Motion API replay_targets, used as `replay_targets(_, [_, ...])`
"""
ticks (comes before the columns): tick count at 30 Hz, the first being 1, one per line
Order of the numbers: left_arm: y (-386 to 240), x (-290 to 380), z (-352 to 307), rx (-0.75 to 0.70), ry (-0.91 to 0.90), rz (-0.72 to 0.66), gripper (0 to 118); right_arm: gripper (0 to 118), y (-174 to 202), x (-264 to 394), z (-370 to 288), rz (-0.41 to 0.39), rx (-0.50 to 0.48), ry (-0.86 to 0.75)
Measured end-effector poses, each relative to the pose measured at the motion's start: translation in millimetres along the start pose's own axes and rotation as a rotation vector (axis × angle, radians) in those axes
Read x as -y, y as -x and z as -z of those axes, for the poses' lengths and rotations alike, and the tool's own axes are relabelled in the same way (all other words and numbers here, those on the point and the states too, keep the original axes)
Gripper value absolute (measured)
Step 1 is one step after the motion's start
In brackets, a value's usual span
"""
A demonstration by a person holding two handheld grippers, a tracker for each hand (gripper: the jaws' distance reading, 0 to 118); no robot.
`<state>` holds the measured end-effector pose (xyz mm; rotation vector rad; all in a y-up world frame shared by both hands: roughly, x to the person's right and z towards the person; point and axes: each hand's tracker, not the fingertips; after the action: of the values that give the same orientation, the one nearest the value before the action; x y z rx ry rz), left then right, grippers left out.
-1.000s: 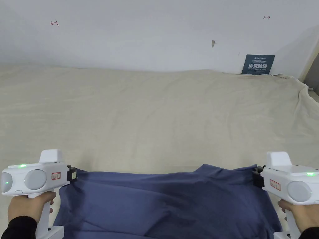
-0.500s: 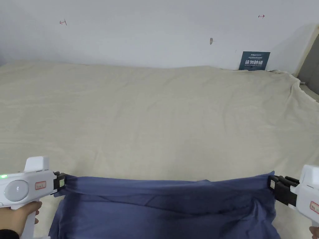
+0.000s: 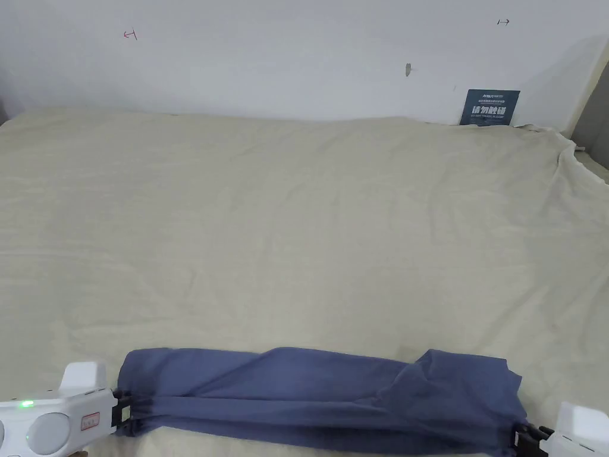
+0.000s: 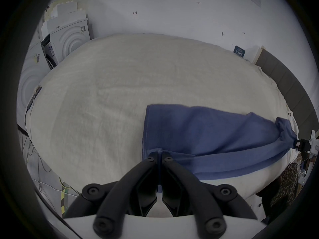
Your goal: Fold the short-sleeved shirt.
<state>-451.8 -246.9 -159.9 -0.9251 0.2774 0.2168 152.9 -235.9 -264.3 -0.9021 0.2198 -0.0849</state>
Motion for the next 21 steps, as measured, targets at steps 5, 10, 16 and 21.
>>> replay_targets(5, [-1, 4, 7, -0.024, 0.011, 0.030, 0, 2, 7, 9, 10, 0.023, 0.039, 0.030])
replay_targets(10, [1, -6, 0, -0.014, 0.035, -0.005, 25, 7, 17, 3, -8, 0.030, 0.026, 0.009])
replay_targets(16, [-5, -32, -48, -0.001, -0.148, -0.069, 105, 92, 49, -38, -63, -0.044, 0.051, -0.221])
replay_targets(21, [-26, -63, -94, -0.009, -0.344, -0.004, 104, 92, 83, -78, -105, -0.115, 0.026, -0.434])
